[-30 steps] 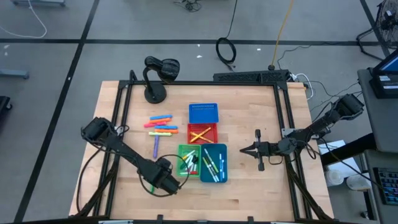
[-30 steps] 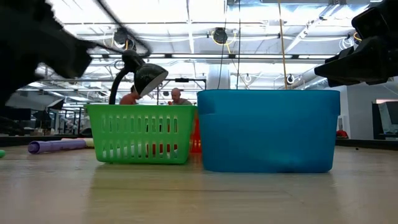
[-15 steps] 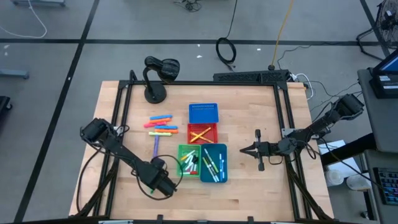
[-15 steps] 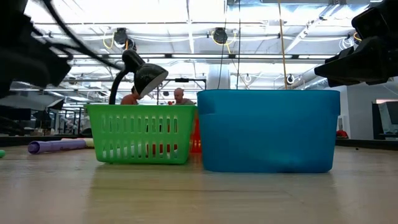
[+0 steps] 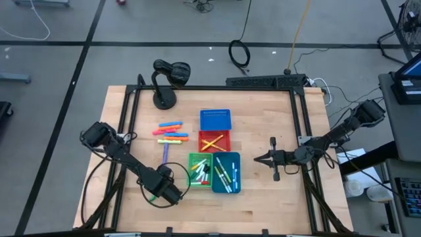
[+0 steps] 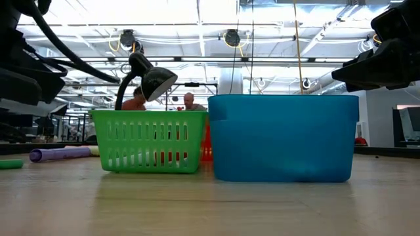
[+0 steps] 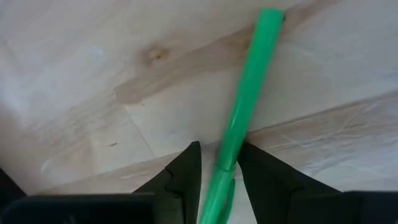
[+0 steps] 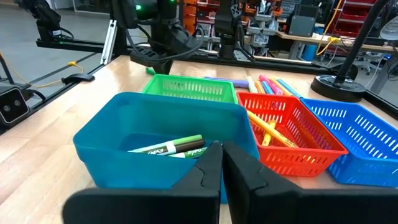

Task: Pick & Place Markers
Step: Put the green pen into the red bin

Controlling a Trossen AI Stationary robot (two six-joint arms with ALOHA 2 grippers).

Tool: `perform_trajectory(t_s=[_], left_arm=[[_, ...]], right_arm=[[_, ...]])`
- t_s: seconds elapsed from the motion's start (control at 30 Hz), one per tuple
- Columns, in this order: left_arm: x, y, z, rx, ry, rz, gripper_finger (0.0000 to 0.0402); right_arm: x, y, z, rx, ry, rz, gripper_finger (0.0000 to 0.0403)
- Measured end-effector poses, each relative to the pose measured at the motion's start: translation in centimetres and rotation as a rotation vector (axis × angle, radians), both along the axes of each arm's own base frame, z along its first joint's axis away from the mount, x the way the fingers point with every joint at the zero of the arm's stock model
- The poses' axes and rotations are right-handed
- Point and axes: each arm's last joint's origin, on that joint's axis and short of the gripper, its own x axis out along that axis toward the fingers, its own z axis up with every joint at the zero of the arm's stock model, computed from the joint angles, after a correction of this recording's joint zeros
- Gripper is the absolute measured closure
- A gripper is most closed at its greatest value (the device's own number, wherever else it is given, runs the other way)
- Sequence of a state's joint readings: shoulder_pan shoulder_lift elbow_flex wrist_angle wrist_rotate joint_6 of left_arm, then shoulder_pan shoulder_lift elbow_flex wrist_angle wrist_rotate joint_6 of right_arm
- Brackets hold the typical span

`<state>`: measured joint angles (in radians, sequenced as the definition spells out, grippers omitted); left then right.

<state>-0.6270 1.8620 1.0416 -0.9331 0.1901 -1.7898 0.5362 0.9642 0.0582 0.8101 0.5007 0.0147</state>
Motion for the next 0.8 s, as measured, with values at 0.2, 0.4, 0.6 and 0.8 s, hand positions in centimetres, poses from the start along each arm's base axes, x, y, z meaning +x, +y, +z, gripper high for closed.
perform_trajectory(t_s=[0.2,0.4,0.6,0.8], left_arm=[[0.2,-0.4,-0.1,-0.053,-0.069,-0.188,0.0282],[0.4,-0.5,-0.1,-0.080,-0.116,-0.344,0.0331],[0.4,0.7,1.5,-0.193,-0.105,-0.495,0.0375],[0.6,1.7,8.4,-0.066,-0.398,-0.555,0.0379]], right_arm=[[0.0,0.0,0.0,0.000,0.000,0.000,0.0403],[0.0,0.0,0.0,0.000,0.000,0.000,0.0403],[0.0,0.0,0.0,0.000,0.000,0.000,0.0403],[0.0,0.0,0.0,-0.001,0.000,0.000,0.0403]])
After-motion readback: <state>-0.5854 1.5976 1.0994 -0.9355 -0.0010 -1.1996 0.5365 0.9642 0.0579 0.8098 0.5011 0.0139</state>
